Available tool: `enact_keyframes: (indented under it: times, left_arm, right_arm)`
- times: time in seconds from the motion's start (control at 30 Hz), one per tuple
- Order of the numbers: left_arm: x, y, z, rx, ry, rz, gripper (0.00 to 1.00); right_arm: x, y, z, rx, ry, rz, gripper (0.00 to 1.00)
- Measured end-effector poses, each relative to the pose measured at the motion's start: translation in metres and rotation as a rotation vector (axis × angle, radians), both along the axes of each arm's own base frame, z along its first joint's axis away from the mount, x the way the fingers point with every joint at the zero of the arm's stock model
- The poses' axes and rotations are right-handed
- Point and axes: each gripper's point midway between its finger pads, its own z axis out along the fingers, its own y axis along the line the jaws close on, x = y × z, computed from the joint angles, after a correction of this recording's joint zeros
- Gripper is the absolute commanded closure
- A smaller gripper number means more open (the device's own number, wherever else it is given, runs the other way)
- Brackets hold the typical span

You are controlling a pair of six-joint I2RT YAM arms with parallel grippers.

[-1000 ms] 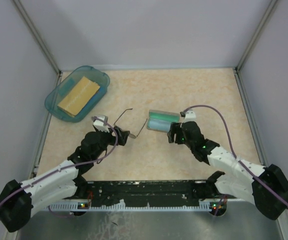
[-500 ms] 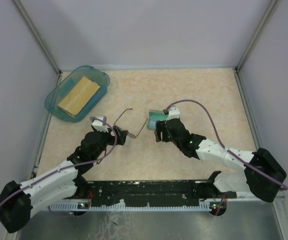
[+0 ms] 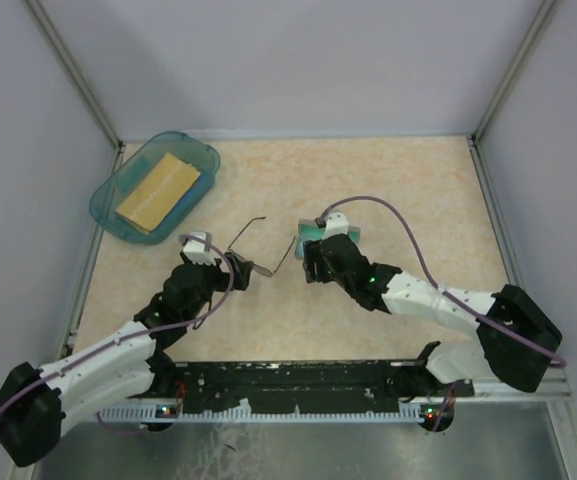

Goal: Organize the sunglasses
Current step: Fold the sunglasses at the center of the board.

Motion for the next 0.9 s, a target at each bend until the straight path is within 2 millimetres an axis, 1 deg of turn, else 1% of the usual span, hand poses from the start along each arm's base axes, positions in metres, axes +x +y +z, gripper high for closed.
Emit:
enact_keyframes:
  times: [0.2,0.3,0.37,0.47,0.53,0.63,0.8,0.9]
  left_arm:
    - [0.006,0.0,-0.009,0.042,0.047,0.02,0.0]
    - [0.015,-0.003,-0.004,0.052,0.053,0.029,0.0]
    - [0.022,-0.004,0.001,0.055,0.051,0.036,0.0]
    - [0.032,-0.002,0.009,0.054,0.045,0.047,0.0]
    - [0.043,0.0,0.015,0.056,0.043,0.055,0.0]
    - [0.057,0.008,0.017,0.064,0.052,0.075,0.0]
    - [0.088,0.015,0.016,0.075,0.087,0.081,0.0]
    - [0.096,0.014,0.009,0.075,0.112,0.062,0.0]
  right_arm:
    - [0.001,0.011,-0.002,-0.001,0.021,0.027,0.4]
    - [0.005,0.021,0.003,0.013,0.022,0.041,0.4]
    - [0.011,0.031,0.008,0.023,0.023,0.05,0.4]
    - [0.017,0.045,0.011,0.041,0.034,0.064,0.39]
    - [0.02,0.054,0.011,0.053,0.049,0.069,0.39]
    - [0.022,0.063,0.003,0.055,0.083,0.069,0.39]
    - [0.023,0.071,-0.01,0.051,0.138,0.057,0.39]
    - [0.023,0.077,-0.017,0.053,0.167,0.057,0.39]
